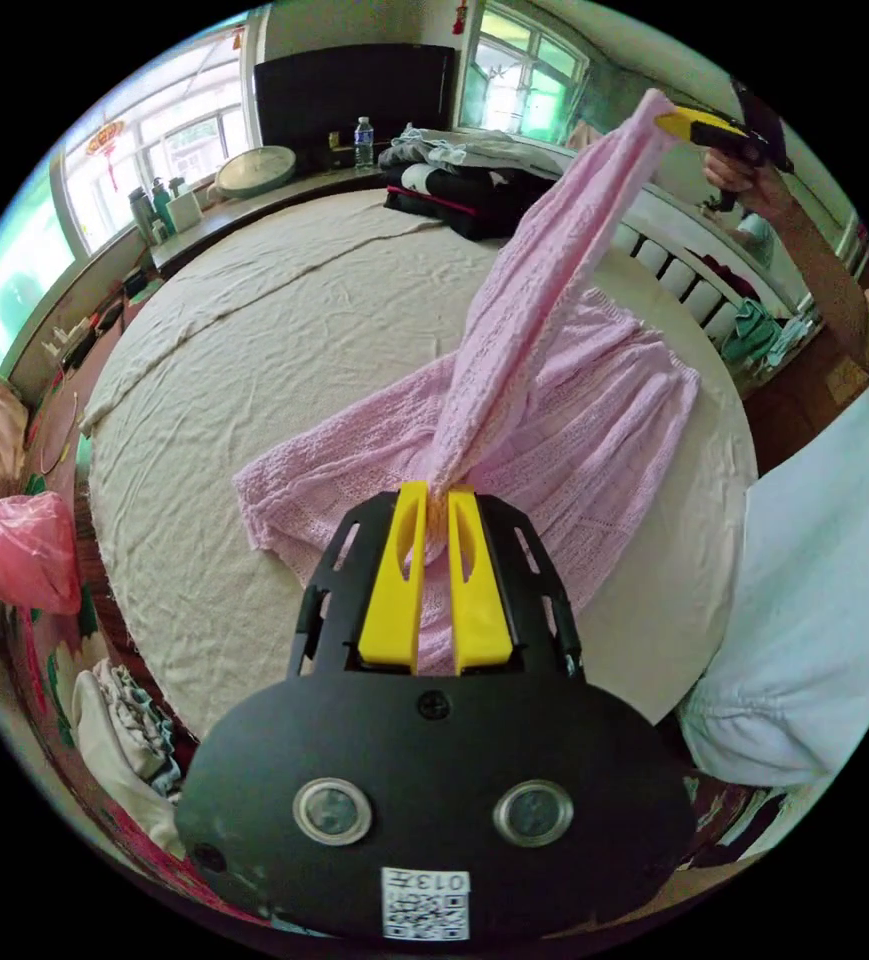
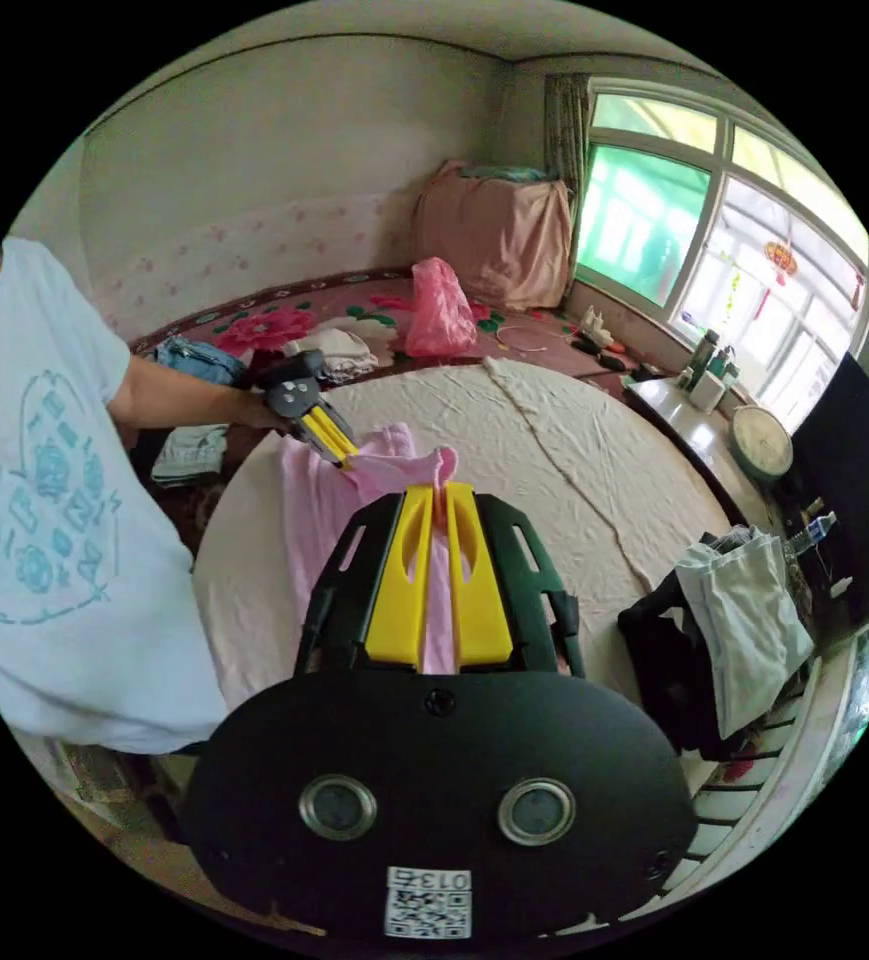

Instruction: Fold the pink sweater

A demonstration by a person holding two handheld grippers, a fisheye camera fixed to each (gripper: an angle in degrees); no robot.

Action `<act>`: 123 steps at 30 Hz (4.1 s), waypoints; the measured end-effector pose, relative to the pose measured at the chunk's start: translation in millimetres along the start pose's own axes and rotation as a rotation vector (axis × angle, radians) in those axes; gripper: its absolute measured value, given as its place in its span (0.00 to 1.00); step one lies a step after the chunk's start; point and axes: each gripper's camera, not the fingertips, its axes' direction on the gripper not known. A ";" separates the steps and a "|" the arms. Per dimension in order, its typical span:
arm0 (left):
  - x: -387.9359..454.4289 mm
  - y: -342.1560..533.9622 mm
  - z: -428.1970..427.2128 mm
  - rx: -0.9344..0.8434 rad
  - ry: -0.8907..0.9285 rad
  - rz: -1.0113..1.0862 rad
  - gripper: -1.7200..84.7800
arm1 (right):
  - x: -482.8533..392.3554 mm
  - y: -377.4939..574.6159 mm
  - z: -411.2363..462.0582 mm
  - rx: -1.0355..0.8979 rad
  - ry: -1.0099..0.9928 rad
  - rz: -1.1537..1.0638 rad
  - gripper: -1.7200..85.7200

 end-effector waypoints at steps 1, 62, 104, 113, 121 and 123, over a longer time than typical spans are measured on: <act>3.2 1.6 -0.8 -0.003 0.016 0.032 0.05 | -10.4 -0.1 -7.9 -0.006 -0.013 0.010 0.04; 130.0 -136.8 133.2 -0.323 0.073 0.440 0.11 | 117.0 153.7 233.6 -0.275 -0.010 0.691 0.08; 55.2 -26.7 24.1 -0.106 -0.023 -0.106 0.03 | 47.7 28.3 292.8 -0.362 0.003 0.533 0.03; 12.3 132.8 -49.8 -0.031 -0.134 -0.720 0.13 | 48.9 -119.9 321.9 -0.151 -0.110 0.240 0.11; 8.5 179.6 -32.1 -0.067 -0.047 -0.856 0.16 | 10.6 -263.3 462.6 -0.341 -0.306 -0.080 0.11; 7.1 184.1 -31.9 -0.065 -0.060 -0.857 0.16 | 5.0 -283.1 488.5 -0.389 -0.344 -0.107 0.12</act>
